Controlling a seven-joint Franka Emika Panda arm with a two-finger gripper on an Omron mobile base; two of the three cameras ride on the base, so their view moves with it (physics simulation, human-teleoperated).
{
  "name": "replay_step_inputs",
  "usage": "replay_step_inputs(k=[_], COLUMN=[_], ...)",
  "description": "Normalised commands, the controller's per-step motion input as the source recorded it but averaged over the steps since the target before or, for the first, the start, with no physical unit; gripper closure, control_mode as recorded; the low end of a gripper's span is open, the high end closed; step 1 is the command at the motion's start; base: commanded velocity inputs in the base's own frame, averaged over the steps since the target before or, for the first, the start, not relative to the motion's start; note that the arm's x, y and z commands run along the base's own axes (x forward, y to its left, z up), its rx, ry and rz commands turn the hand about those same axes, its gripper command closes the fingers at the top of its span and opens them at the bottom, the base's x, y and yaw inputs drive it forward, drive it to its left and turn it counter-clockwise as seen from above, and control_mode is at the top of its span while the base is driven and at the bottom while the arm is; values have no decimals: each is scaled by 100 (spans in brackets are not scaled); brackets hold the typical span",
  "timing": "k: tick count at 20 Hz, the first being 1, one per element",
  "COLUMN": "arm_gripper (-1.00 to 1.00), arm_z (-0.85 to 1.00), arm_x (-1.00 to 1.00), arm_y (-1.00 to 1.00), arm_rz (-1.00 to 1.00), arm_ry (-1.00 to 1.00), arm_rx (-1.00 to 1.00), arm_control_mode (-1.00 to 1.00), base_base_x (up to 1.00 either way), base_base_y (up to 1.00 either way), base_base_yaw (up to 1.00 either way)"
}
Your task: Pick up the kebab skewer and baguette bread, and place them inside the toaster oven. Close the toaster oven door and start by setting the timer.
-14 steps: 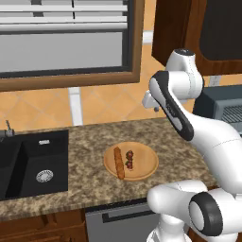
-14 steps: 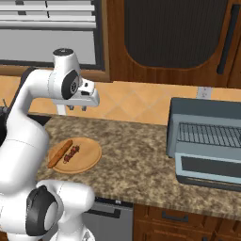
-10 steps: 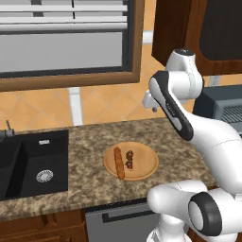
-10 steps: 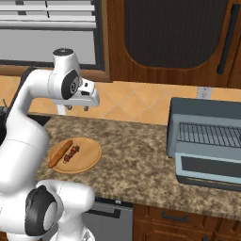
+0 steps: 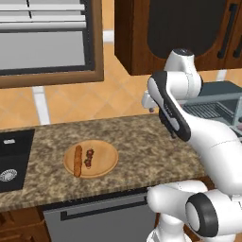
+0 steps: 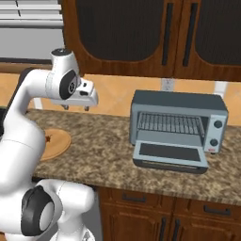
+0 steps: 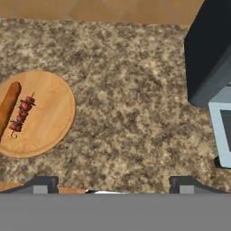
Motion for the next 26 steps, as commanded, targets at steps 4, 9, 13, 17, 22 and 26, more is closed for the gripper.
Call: replay_step_inputs(k=[4,9,13,17,22,26], arm_gripper=[-100,-100,-100,-100,-100,-100], arm_z=[0,0,0,0,0,0], arm_x=[0,0,0,0,0,0], arm_y=[0,0,0,0,0,0], arm_rz=[0,0,0,0,0,0], arm_ry=[0,0,0,0,0,0], arm_rx=[0,0,0,0,0,0], arm_control_mode=[100,100,100,100,100,100], base_base_x=[19,43,50,40,17,4], base_base_y=[-39,-22,-21,-14,0,0], base_base_yaw=[-1,0,0,0,-12,-22])
